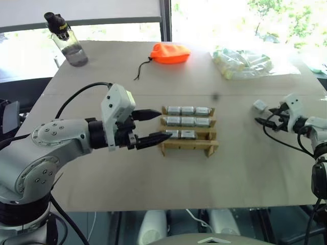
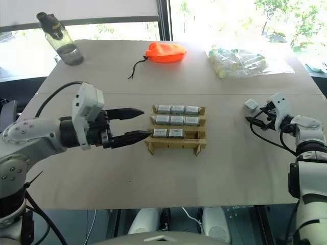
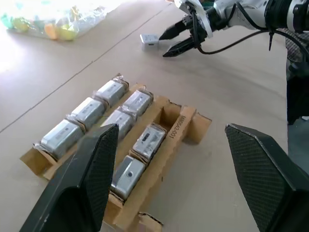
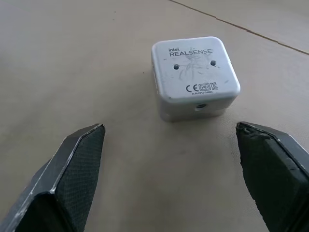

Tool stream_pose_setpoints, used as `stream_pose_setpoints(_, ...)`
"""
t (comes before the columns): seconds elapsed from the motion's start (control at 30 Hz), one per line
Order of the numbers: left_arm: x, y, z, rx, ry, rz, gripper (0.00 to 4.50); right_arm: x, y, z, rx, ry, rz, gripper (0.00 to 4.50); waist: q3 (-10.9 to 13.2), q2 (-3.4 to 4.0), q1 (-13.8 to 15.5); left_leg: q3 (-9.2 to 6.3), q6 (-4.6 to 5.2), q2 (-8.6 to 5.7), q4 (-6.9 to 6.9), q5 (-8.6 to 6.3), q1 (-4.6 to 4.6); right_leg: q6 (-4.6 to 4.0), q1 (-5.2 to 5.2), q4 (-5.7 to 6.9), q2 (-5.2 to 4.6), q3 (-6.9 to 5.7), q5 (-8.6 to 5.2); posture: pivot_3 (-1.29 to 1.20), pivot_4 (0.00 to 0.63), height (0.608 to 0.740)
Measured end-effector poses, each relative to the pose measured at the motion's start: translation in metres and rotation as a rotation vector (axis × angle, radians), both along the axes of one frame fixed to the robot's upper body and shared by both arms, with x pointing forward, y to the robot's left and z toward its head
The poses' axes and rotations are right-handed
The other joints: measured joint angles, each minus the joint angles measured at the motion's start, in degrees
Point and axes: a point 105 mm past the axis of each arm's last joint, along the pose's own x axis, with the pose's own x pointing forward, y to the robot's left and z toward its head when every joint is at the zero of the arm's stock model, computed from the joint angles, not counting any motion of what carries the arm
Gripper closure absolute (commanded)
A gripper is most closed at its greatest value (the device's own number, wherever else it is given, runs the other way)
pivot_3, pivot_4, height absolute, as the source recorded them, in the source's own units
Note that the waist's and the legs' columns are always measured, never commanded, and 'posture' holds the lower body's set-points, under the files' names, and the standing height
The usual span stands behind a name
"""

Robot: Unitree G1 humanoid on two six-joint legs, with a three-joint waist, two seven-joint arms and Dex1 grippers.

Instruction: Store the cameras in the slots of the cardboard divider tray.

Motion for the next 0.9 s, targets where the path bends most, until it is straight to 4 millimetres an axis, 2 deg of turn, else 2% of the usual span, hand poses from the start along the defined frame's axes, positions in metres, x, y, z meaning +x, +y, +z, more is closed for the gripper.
stream_pose_setpoints(0.23,-0.001,0.000,0.001,0.004,0.005,0.001,0.87,0.014,0.004,0.012,-0.045,-0.034,-0.048,0.20,0.00,0.00,0.03,-0.02,-0.03,0.00,-0.01,0.02,-0.01,0.00,0.01,-0.02,0.00,-0.02,0.00,0.00,0.150,0.726)
stream_pose_setpoints(0.43,-0.001,0.000,0.000,0.008,0.005,0.004,0.87,0.022,0.016,0.010,-0.040,-0.033,-0.053,0.20,0.00,0.01,0.02,-0.03,-0.04,-0.01,-0.01,0.02,-0.02,0.00,0.01,-0.03,0.00,-0.04,0.00,0.00,0.150,0.726)
stream_pose_setpoints(0.63,0.000,0.001,0.001,0.013,-0.004,0.015,0.87,0.022,0.017,0.007,-0.033,-0.016,-0.057,0.20,0.00,0.01,-0.02,-0.02,-0.04,-0.01,-0.02,0.02,-0.02,0.00,0.01,-0.03,0.00,-0.03,0.00,0.00,0.150,0.726)
stream_pose_setpoints(0.73,0.000,0.001,0.000,0.014,-0.003,0.017,0.78,0.021,0.017,0.005,-0.017,-0.007,-0.065,1.05,0.01,0.01,-0.03,-0.02,-0.04,-0.01,-0.02,0.02,-0.02,0.00,0.01,-0.03,0.00,-0.03,0.00,0.00,0.150,0.726)
stream_pose_setpoints(0.83,0.000,0.002,0.000,0.013,-0.003,0.020,0.78,0.021,0.017,0.007,0.003,-0.016,-0.067,2.38,0.01,0.01,-0.03,-0.02,-0.04,-0.01,-0.02,0.02,-0.02,0.00,0.01,-0.03,0.00,-0.03,0.00,0.00,0.150,0.726)
stream_pose_setpoints(0.87,0.000,0.002,0.000,0.013,-0.004,0.020,0.78,0.021,0.017,0.007,0.008,-0.017,-0.068,2.67,0.01,0.01,-0.03,-0.02,-0.04,-0.01,-0.02,0.02,-0.02,0.00,0.01,-0.03,0.00,-0.03,0.00,0.00,0.150,0.726)
stream_pose_setpoints(0.9,0.000,0.002,0.000,0.013,-0.004,0.020,0.78,0.021,0.017,0.007,0.010,-0.017,-0.068,2.66,0.01,0.02,-0.03,-0.02,-0.04,-0.01,-0.02,0.02,-0.02,0.00,0.01,-0.03,0.00,-0.03,0.00,0.00,0.150,0.726)
